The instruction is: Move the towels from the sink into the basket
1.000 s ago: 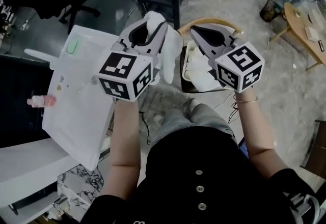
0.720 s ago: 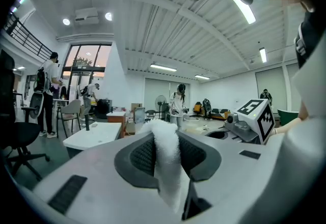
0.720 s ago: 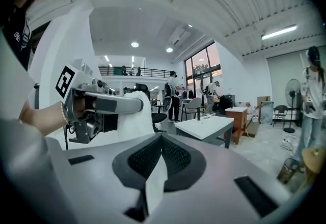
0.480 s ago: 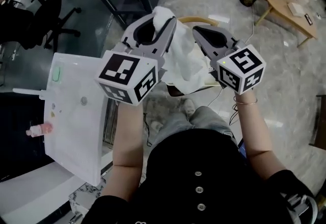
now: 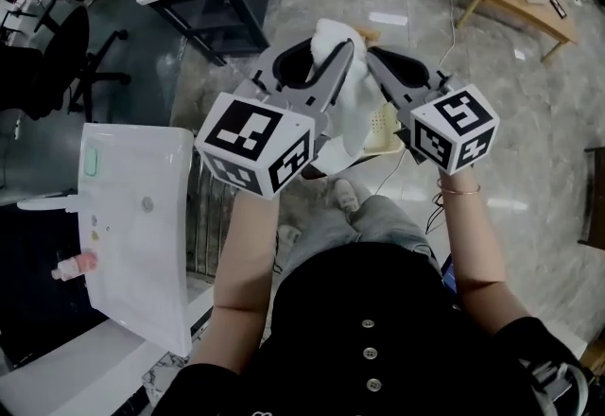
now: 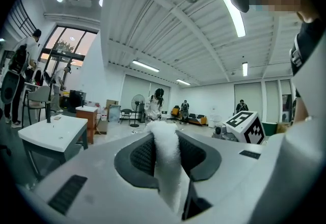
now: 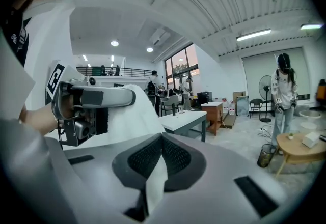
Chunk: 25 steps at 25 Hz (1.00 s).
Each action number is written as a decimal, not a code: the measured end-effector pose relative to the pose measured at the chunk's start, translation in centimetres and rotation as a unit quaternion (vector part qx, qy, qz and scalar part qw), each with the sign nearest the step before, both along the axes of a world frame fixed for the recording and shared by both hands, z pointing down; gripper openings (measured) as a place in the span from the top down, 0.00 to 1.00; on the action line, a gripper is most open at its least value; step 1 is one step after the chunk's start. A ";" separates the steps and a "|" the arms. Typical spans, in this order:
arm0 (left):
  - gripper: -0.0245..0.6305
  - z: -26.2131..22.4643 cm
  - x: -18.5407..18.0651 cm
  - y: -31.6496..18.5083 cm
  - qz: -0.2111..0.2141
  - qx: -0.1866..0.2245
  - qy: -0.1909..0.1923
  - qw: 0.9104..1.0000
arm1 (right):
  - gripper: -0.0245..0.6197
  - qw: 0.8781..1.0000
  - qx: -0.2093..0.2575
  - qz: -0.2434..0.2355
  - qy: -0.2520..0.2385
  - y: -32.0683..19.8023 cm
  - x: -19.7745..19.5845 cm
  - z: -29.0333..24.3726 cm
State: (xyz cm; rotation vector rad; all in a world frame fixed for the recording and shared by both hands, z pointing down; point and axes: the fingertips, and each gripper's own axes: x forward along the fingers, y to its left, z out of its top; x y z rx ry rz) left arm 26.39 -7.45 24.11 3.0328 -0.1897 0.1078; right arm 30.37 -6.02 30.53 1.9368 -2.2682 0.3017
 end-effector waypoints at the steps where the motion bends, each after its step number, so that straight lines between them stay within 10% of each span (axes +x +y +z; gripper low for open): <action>1: 0.82 0.4 0.7 0.3 0.007 -0.003 -0.004 1.000 | 0.96 1.000 -0.002 0.006 -0.002 0.2 0.6 0.3; 25: 0.82 20.2 5.5 0.3 0.009 -0.150 -0.169 0.974 | 0.96 0.988 -0.118 0.050 -0.090 2.8 6.4 13.1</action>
